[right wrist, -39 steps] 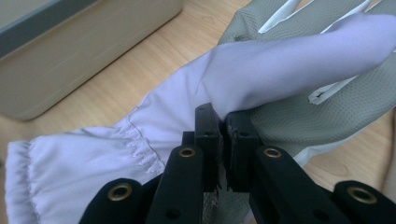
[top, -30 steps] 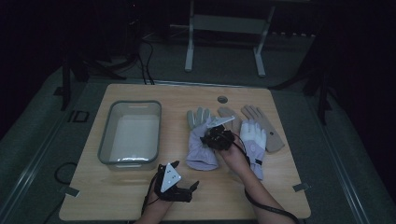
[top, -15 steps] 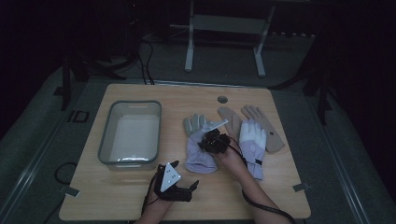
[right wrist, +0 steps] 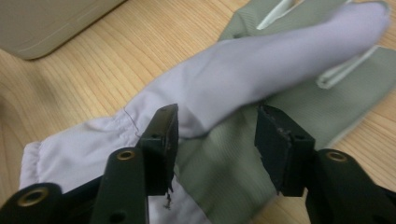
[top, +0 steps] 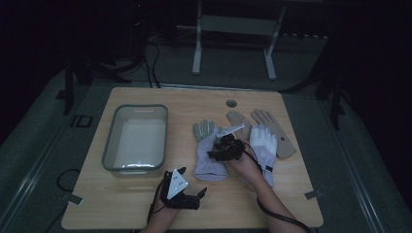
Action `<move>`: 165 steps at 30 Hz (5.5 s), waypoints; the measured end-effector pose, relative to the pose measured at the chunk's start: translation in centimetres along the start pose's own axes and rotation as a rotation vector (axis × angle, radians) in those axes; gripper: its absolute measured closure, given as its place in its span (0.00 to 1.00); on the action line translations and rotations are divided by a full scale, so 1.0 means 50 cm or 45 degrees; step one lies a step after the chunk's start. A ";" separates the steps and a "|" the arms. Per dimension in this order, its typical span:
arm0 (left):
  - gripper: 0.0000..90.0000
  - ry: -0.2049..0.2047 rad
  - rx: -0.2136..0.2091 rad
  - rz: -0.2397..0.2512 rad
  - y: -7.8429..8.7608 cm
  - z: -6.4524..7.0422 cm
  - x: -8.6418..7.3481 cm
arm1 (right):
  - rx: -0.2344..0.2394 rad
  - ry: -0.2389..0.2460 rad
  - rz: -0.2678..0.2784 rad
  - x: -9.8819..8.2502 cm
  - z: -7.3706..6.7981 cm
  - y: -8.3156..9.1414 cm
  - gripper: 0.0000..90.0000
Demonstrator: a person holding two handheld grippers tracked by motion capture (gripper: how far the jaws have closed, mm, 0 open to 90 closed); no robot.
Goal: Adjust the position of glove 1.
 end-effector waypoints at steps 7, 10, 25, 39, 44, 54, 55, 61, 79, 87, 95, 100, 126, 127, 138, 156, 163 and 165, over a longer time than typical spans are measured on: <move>0.02 0.000 0.003 -0.002 0.000 0.000 0.000 | -0.018 0.018 0.068 0.012 0.008 0.062 0.48; 0.02 0.002 0.003 -0.004 0.000 0.000 0.000 | -0.030 0.021 0.074 0.011 0.017 0.088 0.48; 0.02 0.007 0.007 -0.009 -0.001 -0.001 0.000 | -0.134 -0.056 0.165 -0.038 0.084 0.211 0.42; 0.02 0.016 0.008 -0.012 -0.002 -0.002 0.000 | -0.225 -0.020 0.097 -0.133 0.132 0.274 0.44; 0.02 0.016 0.011 -0.012 -0.002 -0.002 0.000 | -0.234 -0.041 0.079 -0.152 0.137 0.276 0.44; 0.02 0.017 0.008 -0.013 -0.002 -0.002 0.000 | -0.267 -0.058 0.027 -0.181 0.161 0.235 0.46; 0.02 0.015 0.009 -0.012 -0.002 -0.002 0.000 | -0.271 -0.058 0.012 -0.184 0.164 0.227 0.45; 0.02 0.011 0.009 -0.014 -0.002 -0.002 0.000 | -0.272 -0.097 -0.009 -0.202 0.178 0.196 0.47; 0.02 0.013 0.007 -0.016 -0.003 -0.002 0.000 | -0.271 -0.167 0.012 -0.216 0.167 0.202 0.81; 0.02 0.014 0.007 -0.015 -0.003 -0.002 0.000 | -0.274 -0.192 0.067 -0.207 0.158 0.250 0.85; 0.02 0.016 0.009 -0.018 -0.003 -0.002 0.000 | -0.309 -0.169 0.148 -0.177 0.151 0.328 0.86; 0.02 0.017 0.012 -0.019 -0.003 -0.002 0.000 | -0.320 -0.127 0.167 -0.142 0.143 0.355 0.86; 0.02 0.013 0.008 -0.013 -0.002 -0.002 0.000 | -0.171 0.110 0.185 0.072 0.036 0.267 0.86; 0.02 0.013 0.008 -0.013 -0.002 -0.002 0.000 | -0.171 0.110 0.185 0.072 0.036 0.267 0.86; 0.02 0.005 0.013 -0.014 -0.002 -0.001 0.000 | -0.090 0.135 0.049 0.086 -0.024 0.150 0.86; 0.02 -0.001 0.010 -0.016 -0.002 -0.001 0.000 | -0.086 0.047 -0.078 0.057 -0.015 0.039 0.85; 0.02 0.001 0.010 -0.016 -0.002 -0.001 0.000 | -0.076 0.044 -0.108 0.042 -0.015 0.015 0.82; 0.02 0.001 0.009 -0.015 -0.002 -0.001 0.000 | -0.074 0.049 -0.118 0.038 -0.019 0.011 0.83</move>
Point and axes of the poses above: each handheld gripper's, and its own axes: y roughly backward along the jaws, x roughly out of its top, z roughly to its right, the point moved 4 cm from there along -y, roughly forward along the jaws, and after that the axes turned 1 degree about x, right-handed, at the moved point
